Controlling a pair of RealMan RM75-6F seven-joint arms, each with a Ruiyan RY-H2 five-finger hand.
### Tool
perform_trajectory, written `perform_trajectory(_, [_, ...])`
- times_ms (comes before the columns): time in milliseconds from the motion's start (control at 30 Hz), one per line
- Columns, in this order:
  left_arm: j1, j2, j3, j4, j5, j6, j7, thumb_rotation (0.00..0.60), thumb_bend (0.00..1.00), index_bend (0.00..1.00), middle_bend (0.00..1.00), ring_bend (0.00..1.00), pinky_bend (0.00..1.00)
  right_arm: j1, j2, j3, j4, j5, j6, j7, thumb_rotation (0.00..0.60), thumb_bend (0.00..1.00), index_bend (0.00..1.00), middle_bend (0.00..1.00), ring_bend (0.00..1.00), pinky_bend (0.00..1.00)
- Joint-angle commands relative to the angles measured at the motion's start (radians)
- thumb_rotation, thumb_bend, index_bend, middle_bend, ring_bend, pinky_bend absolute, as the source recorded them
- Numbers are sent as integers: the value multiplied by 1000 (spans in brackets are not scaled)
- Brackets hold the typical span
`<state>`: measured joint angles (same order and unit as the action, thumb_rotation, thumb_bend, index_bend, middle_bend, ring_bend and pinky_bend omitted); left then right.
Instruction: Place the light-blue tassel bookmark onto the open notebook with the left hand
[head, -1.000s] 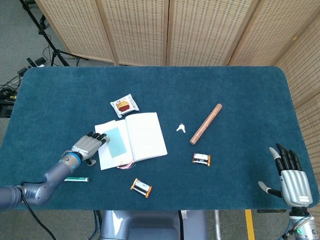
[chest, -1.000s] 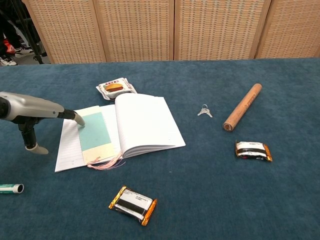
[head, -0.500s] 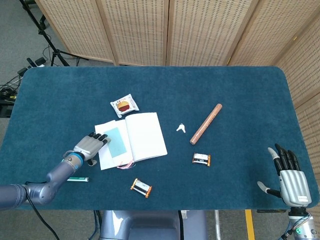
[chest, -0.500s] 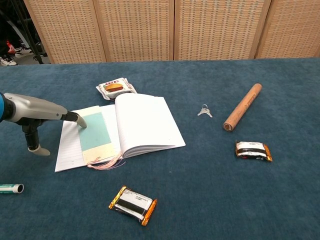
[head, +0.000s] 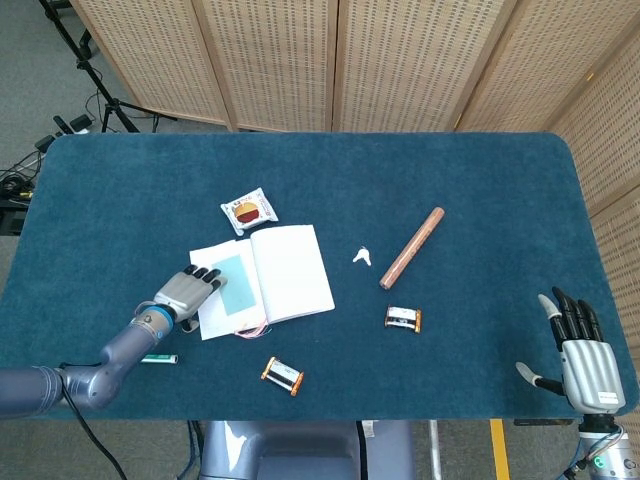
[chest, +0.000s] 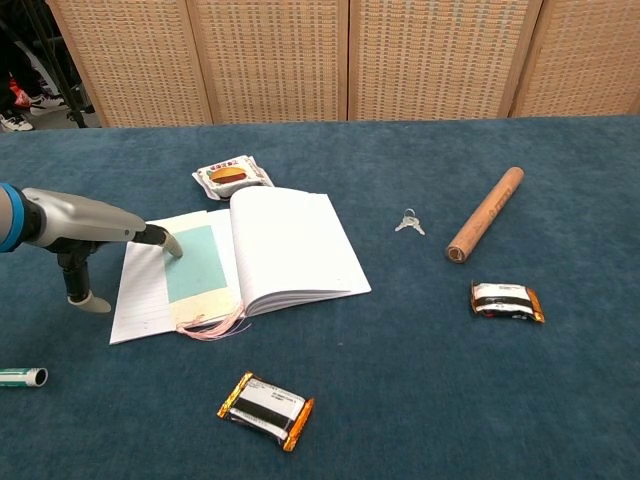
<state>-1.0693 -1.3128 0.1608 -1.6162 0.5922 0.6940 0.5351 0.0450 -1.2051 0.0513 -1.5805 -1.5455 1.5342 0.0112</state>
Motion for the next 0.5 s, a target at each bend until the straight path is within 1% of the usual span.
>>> perform_trajectory(33, [-3, -4, -1, 4, -1, 3, 1, 600, 301, 45, 0, 0, 0, 0, 0, 0, 0, -1, 0, -1, 600, 156, 0, 0, 0, 0])
perform_trajectory(500, [-16, -29, -1, 29, -10, 0, 8, 600, 302, 46, 0, 0, 0, -1, -1, 2, 0, 3, 1, -1, 600, 156, 0, 0, 0, 0])
